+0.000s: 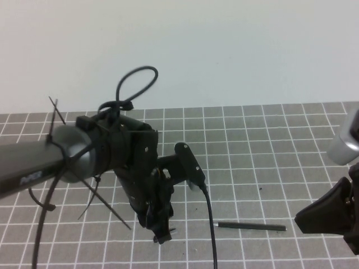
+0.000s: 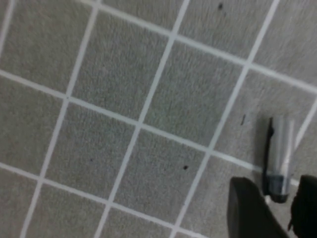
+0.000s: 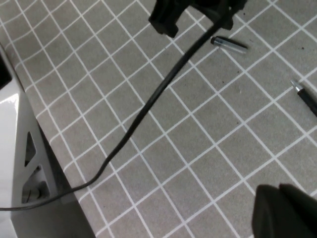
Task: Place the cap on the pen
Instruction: Put the cap on the pen
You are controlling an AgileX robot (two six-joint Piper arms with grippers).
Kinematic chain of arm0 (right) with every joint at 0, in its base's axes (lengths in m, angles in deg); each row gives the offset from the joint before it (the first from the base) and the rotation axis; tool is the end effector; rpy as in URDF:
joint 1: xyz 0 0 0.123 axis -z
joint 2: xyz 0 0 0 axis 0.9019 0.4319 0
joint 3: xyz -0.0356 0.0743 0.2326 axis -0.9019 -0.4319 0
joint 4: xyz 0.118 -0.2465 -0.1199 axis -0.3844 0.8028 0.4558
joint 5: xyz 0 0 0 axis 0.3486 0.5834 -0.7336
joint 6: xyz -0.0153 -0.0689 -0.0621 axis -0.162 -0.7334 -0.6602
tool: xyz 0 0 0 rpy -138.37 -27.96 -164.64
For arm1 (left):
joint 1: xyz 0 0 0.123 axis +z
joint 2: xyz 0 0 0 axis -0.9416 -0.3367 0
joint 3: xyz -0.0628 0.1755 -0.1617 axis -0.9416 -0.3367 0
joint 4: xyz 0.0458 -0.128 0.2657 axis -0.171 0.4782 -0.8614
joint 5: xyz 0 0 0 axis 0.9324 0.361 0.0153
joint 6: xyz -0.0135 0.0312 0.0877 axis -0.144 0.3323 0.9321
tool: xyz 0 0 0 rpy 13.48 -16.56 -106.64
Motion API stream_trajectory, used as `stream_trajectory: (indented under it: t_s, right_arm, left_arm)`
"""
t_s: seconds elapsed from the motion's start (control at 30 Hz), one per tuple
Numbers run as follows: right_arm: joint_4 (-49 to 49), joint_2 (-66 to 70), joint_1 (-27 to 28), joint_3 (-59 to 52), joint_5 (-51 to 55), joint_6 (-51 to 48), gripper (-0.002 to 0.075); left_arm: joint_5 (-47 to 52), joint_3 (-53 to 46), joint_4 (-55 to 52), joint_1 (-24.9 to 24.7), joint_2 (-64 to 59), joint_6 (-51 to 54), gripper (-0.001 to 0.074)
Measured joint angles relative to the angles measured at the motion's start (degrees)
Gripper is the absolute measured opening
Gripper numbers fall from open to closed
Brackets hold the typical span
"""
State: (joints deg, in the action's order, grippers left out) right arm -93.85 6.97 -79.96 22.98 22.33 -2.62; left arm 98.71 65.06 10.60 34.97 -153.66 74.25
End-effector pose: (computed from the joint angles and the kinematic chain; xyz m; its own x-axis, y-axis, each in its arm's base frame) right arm 0.2579 0.1222 0.2537 -0.4929 -0.5819 -0.6469 -0.8297 0.5381 0.1482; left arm 0.3096 -0.2327 0.1306 -0.3457 0.8998 -0.2662 0.9287 0.3686 0.0400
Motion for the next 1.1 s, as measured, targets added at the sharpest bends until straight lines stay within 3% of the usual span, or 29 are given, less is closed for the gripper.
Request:
stream_trajectory:
  t_s: [0.63, 0.87, 1.1]
  right_arm:
    - [-3.2, 0.0, 0.0, -7.4, -7.3, -2.3, -0.0003]
    - [-4.6, 0.0, 0.0, -7.4, -7.4, -4.0, -0.0003]
    - [-4.8, 0.0, 0.0, -7.4, -7.5, -4.4, -0.0003]
  left_arm:
    - [-3.5, 0.2, -0.3, 0.0, -5.2, -0.1, 0.0216]
    - [-3.5, 0.2, -4.3, 0.0, -5.2, -4.8, 0.0216]
    - [2.7, 5.9, -3.8, 0.0, -5.2, -10.2, 0.0218]
